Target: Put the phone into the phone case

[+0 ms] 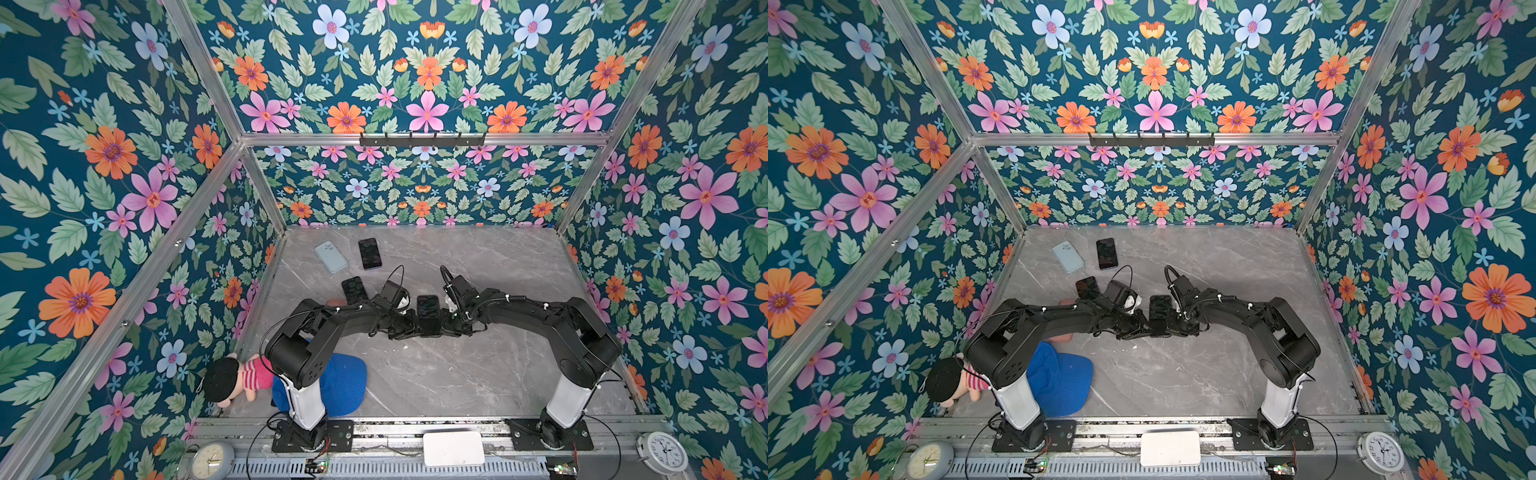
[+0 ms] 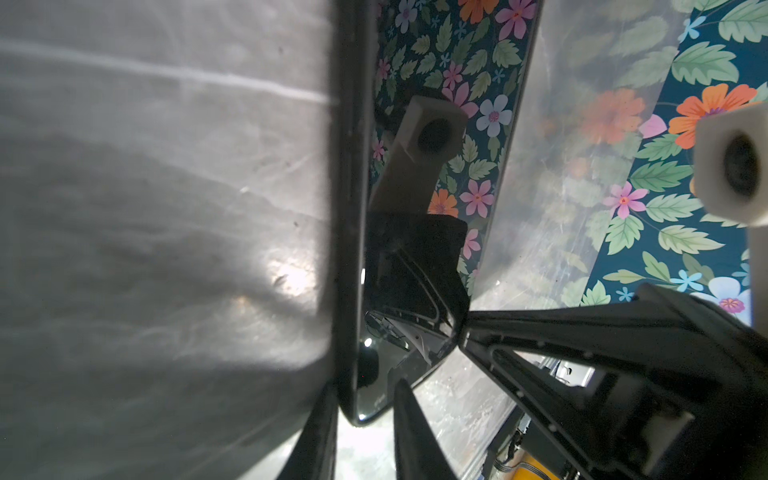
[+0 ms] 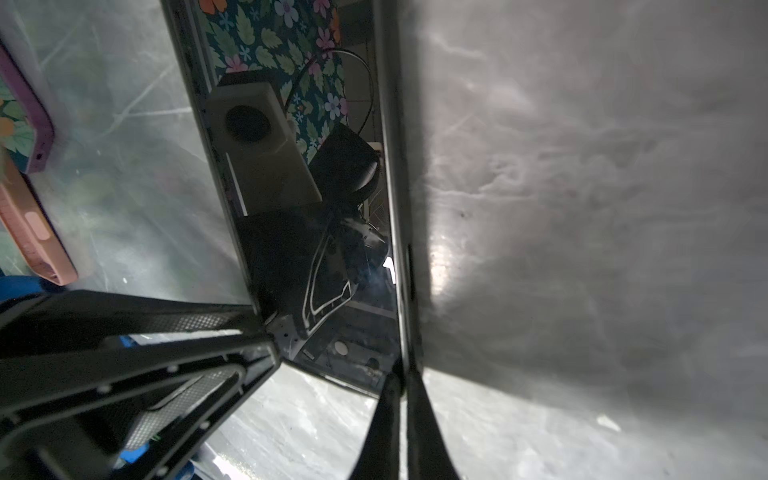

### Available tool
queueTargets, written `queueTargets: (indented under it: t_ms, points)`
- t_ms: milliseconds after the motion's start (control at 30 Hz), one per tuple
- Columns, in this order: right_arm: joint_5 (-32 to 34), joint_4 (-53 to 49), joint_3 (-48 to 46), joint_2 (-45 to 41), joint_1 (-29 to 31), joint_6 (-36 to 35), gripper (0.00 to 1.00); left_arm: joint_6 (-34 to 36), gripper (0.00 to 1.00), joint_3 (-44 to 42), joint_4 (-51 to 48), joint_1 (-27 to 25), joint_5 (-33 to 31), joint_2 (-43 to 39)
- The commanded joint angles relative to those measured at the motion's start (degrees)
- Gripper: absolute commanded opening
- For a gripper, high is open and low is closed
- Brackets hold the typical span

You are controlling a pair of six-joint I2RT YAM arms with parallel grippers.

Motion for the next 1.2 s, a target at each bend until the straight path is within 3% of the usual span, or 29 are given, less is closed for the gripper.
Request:
queueTargets:
  t_ms: [0, 367, 633, 900, 1167]
  points:
    - [0.22, -1.87, 0.52, 0.1, 0.82, -1.6, 0.09, 0.88, 0.27, -0.05, 1.79, -0.05, 1.03, -0.1]
    - [5.48, -8.12, 4.07, -3.39, 0.36, -5.15, 0.29, 2.78, 0.34, 1.09, -2.54, 0.43, 0.31, -1.23]
    - [0.29, -4.76, 2.97, -1.55, -1.83, -5.64, 0.38, 3.12, 0.42, 1.95, -4.06, 0.45, 1.51, -0.44]
    - [-2.19, -2.04, 2.22, 0.39, -2.26, -5.09, 0.37, 2.6, 0.4, 2.32, -3.02, 0.43, 2.48, 1.02]
    - [-3.17, -0.48, 1.21, 1.55, -2.26, -4.65, 0.29, 2.34, 0.34, 2.29, -2.47, 0.43, 2.72, 2.04]
